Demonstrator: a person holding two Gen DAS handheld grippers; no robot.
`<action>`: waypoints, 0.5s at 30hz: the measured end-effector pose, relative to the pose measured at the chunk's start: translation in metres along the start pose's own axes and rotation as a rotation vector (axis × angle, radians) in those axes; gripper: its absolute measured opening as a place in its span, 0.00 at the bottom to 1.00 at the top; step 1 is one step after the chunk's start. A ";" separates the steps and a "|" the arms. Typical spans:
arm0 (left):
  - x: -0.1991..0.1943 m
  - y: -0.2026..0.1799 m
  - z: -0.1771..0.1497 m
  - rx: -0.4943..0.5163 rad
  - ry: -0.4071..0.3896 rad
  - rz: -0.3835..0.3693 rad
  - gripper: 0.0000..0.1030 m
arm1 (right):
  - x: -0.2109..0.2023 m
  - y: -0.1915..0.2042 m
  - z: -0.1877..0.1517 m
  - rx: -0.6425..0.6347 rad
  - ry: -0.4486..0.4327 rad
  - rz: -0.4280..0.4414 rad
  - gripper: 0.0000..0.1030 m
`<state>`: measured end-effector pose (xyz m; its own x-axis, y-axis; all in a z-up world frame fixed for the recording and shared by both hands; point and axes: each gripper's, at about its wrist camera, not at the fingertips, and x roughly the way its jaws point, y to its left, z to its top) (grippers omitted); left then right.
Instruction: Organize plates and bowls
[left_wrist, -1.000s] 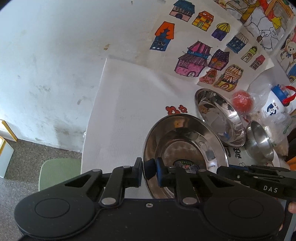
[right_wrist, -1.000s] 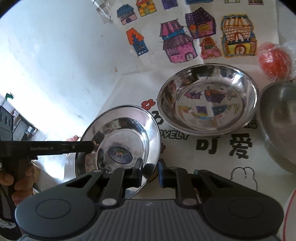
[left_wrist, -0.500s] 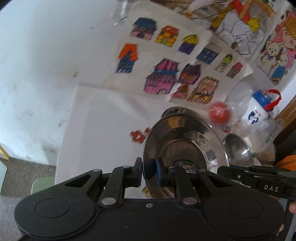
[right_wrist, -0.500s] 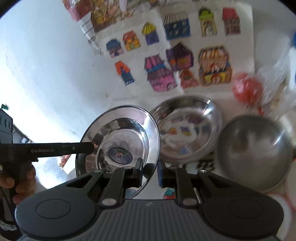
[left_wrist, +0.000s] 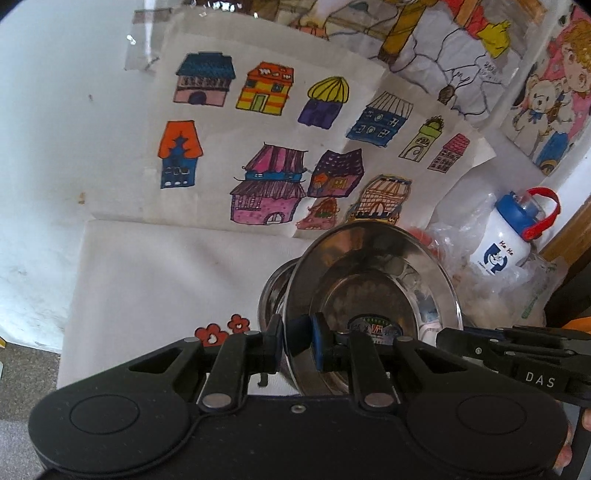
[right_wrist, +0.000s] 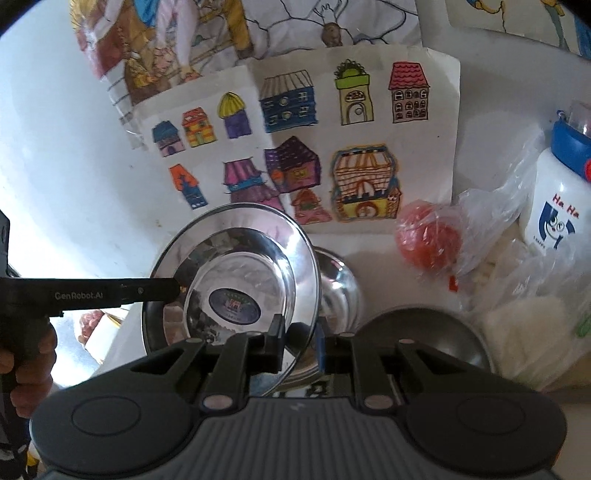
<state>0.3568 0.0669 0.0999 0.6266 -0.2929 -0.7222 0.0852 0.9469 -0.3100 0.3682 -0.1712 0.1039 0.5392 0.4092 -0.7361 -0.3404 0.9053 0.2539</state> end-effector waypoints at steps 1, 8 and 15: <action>0.004 0.000 0.002 -0.001 0.005 0.002 0.17 | 0.003 -0.002 0.002 -0.002 0.007 -0.002 0.19; 0.030 0.005 0.009 -0.007 0.046 0.029 0.17 | 0.033 -0.012 0.010 0.010 0.066 0.008 0.19; 0.053 0.011 0.012 -0.016 0.092 0.042 0.17 | 0.055 -0.020 0.013 0.009 0.122 0.009 0.20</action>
<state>0.4005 0.0636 0.0653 0.5558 -0.2641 -0.7882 0.0474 0.9567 -0.2872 0.4147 -0.1657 0.0667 0.4379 0.4008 -0.8047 -0.3376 0.9029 0.2660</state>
